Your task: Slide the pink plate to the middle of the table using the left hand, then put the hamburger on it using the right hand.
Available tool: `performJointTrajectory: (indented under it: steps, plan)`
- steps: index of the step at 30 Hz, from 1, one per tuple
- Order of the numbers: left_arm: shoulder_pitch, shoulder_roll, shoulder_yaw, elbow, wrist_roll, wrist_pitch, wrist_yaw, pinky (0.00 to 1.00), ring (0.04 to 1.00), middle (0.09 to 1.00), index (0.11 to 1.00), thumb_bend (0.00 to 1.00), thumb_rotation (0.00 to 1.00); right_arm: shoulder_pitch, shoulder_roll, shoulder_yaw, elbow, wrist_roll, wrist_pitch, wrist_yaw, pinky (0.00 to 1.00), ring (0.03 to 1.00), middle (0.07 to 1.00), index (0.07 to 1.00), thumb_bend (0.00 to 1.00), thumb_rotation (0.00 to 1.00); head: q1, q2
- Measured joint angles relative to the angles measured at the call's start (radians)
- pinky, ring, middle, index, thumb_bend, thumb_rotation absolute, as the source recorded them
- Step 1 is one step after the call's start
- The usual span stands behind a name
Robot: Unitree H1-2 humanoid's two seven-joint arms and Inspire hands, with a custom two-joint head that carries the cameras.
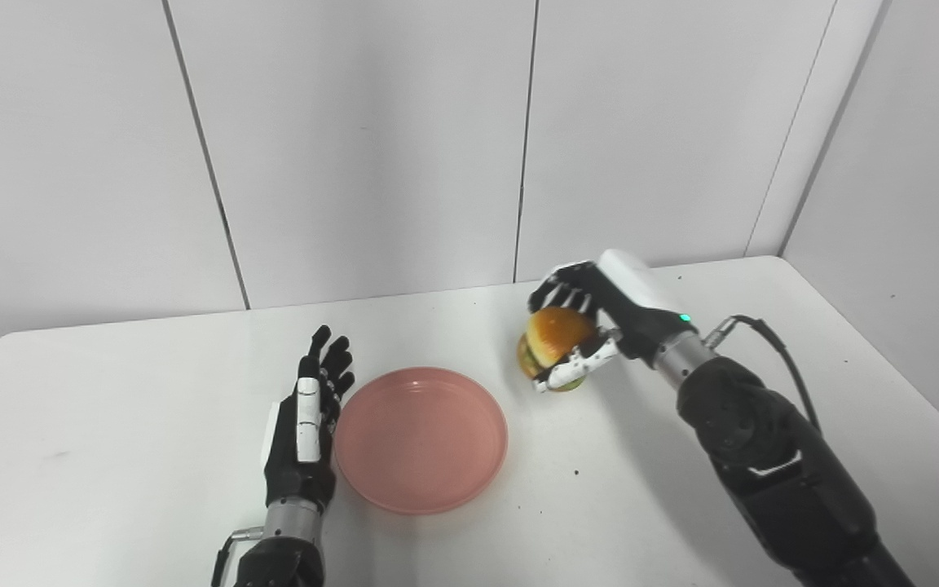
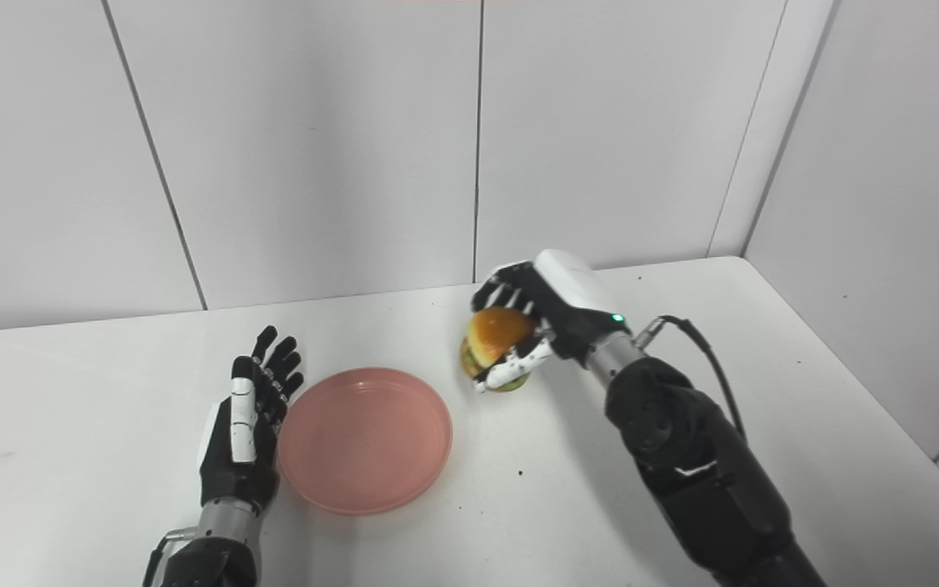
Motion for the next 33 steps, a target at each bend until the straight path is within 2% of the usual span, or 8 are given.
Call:
performJointTrajectory:
  steps: [3,5,7,13,17,21,33]
  plan:
    - [0.000,-0.003,-0.002,0.000,0.001,0.000,0.002,0.94,0.942,0.929,0.931,0.74,1.00,-0.029,0.038,0.038,0.001,-0.012,-0.003,0.007,0.24,0.334,0.421,0.522,0.52,0.00,0.015,-0.002]
    - [0.000,-0.004,-0.004,0.000,0.005,-0.001,0.005,0.93,0.937,0.930,0.934,0.73,1.00,-0.045,0.057,0.054,0.004,-0.014,-0.005,0.008,0.25,0.339,0.425,0.520,0.53,0.00,0.046,0.000]
    - [0.000,-0.006,-0.004,0.000,0.009,-0.001,0.013,0.94,0.939,0.932,0.938,0.73,1.00,-0.060,0.070,0.069,0.010,-0.013,-0.006,0.023,0.25,0.340,0.426,0.519,0.53,0.00,0.046,0.000]
    - [0.002,-0.014,-0.010,0.000,0.028,-0.002,0.033,0.93,0.940,0.934,0.935,0.71,1.00,-0.075,0.116,0.116,0.045,-0.002,-0.007,0.058,0.32,0.398,0.482,0.525,0.52,0.00,0.118,0.005]
    - [0.006,-0.038,-0.013,0.000,0.031,-0.005,0.047,0.94,0.946,0.943,0.947,0.70,1.00,-0.076,0.144,0.151,0.087,-0.003,-0.014,0.072,0.33,0.403,0.486,0.526,0.52,0.00,0.152,0.005]
    - [0.010,-0.056,-0.021,0.001,0.049,-0.005,0.063,0.94,0.946,0.945,0.954,0.69,1.00,-0.090,0.150,0.172,0.126,-0.014,-0.029,0.077,0.35,0.413,0.490,0.519,0.52,0.00,0.172,0.005]
    - [0.010,-0.056,-0.032,0.003,0.071,-0.005,0.098,0.93,0.943,0.948,0.952,0.70,1.00,-0.098,0.169,0.214,0.271,-0.077,-0.111,0.056,0.31,0.402,0.493,0.521,0.52,0.00,0.193,0.009]
